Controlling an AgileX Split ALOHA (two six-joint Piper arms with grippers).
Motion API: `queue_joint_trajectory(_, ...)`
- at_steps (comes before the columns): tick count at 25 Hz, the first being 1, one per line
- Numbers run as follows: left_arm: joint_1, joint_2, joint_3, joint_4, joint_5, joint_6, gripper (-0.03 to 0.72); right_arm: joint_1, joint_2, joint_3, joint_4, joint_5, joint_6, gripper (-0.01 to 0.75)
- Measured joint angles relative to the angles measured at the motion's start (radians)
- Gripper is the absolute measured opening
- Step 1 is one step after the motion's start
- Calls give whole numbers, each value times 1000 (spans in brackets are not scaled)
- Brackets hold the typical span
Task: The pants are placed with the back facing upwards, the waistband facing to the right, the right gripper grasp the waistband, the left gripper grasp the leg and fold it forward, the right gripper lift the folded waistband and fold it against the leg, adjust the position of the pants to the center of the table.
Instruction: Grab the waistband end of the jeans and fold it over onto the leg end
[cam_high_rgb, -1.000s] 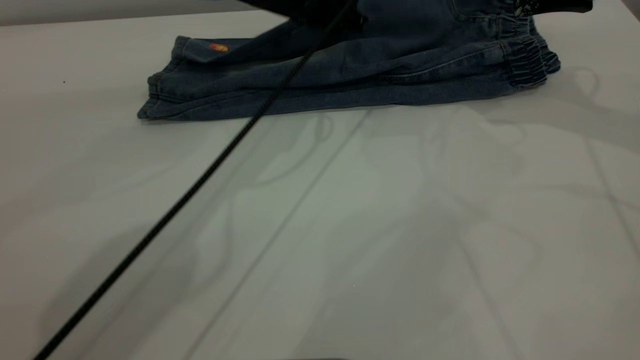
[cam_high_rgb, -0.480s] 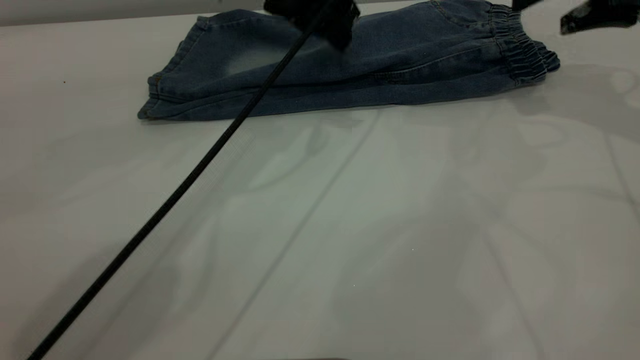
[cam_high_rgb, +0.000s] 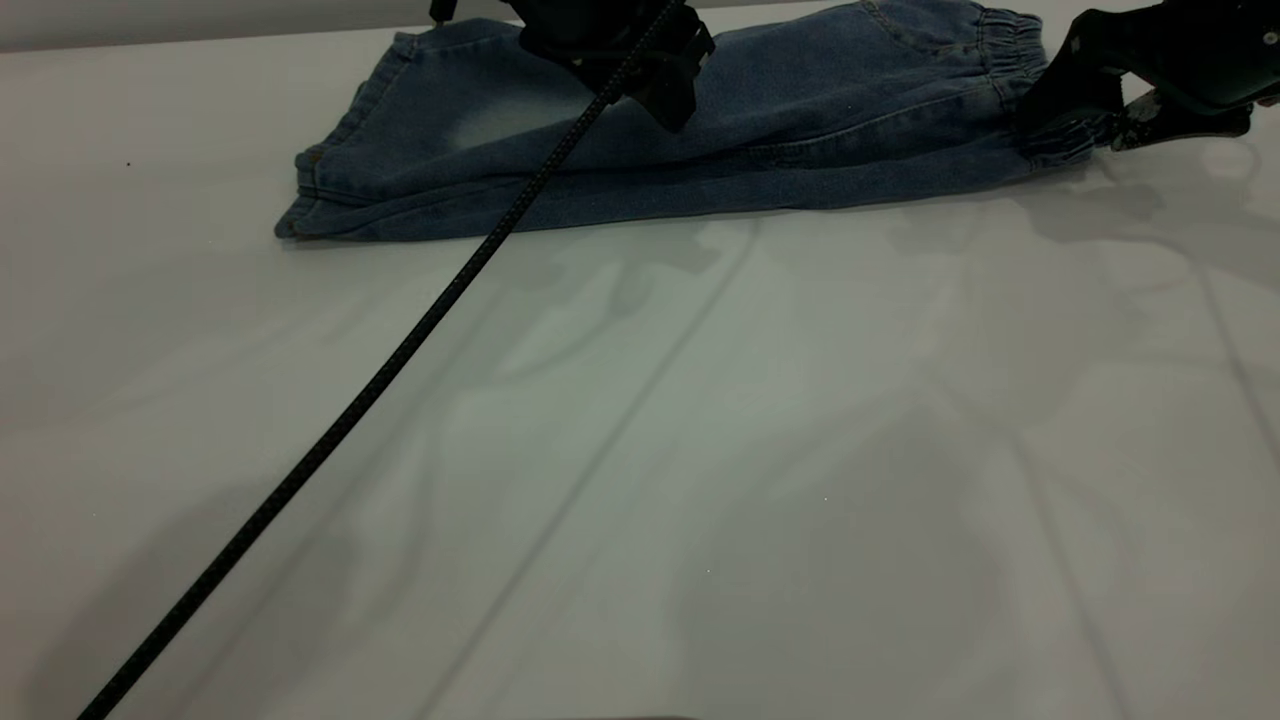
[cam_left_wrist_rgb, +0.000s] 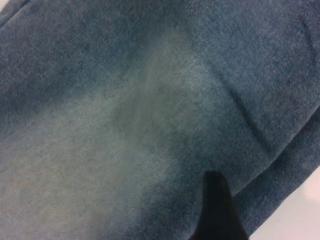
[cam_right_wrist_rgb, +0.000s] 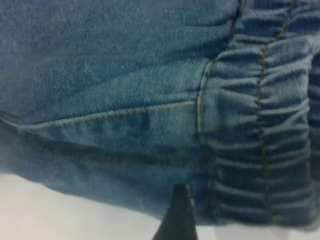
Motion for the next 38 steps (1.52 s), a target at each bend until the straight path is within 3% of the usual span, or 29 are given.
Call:
queue_joint_trajectory(6, 0, 0, 0, 0, 0, 0, 441, 0, 28, -1, 132, -5, -150, 586)
queue_joint_trajectory(13, 0, 0, 0, 0, 0, 0, 441, 0, 63, -3, 201, -5, -169, 552)
queue_joint_trajectory(16, 0, 0, 0, 0, 0, -3, 441, -2, 75, -5, 233, -5, -169, 441)
queue_joint_trajectory(21, 0, 0, 0, 0, 0, -25, 441, -4, 86, -10, 248, 23, -168, 119)
queue_joint_trajectory(24, 0, 0, 0, 1, 0, -35, 441, -4, 87, -16, 247, 70, -157, 33)
queue_joint_trajectory(38, 21, 0, 0, 7, -23, -37, 441, -4, -59, -27, 93, 129, -60, 27)
